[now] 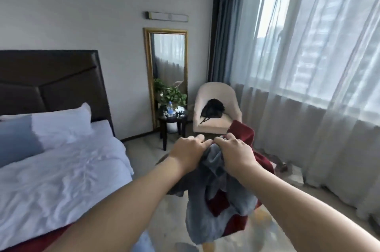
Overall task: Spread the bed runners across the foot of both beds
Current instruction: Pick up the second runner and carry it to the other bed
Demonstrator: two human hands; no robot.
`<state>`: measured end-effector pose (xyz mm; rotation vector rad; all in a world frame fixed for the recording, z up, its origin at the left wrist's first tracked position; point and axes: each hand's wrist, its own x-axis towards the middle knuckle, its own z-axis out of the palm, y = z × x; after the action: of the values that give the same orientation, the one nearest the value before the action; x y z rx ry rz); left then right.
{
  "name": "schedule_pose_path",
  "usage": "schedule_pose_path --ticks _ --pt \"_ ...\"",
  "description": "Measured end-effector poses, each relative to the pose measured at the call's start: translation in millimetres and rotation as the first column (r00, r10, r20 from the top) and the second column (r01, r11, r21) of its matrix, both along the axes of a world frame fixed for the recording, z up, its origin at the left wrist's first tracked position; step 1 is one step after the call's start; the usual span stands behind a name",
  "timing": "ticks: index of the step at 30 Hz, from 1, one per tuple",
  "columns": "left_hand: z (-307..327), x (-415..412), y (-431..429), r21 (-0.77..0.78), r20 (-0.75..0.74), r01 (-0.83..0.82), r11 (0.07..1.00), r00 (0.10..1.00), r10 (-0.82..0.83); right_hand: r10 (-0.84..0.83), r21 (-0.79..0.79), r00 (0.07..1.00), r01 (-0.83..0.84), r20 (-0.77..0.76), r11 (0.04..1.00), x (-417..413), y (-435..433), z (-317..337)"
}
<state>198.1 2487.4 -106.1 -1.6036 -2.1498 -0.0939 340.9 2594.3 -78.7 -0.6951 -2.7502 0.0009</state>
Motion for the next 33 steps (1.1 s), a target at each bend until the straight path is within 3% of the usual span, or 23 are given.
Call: schedule_pose_path --ticks 9,18,23,33 --pt "14 -129 -305 0.04 0.14 -0.407 0.913 0.907 0.398 0.442 0.09 0.896 -0.445 0.047 0.891 -203 -247 14" --pt "38 -199 -617 0.009 0.078 -0.727 0.687 0.686 0.724 0.743 0.101 0.668 -0.738 -0.02 0.667 -332 -545 28" --pt "36 -188 -774 -0.034 0.04 -0.883 0.468 0.467 0.884 0.866 0.069 0.5 -0.864 0.002 0.498 -357 -706 27" --pt "37 -95 -1041 -0.025 0.08 -0.999 -0.02 -0.022 0.997 0.999 0.084 0.027 -0.996 0.028 0.024 -354 -1016 26"
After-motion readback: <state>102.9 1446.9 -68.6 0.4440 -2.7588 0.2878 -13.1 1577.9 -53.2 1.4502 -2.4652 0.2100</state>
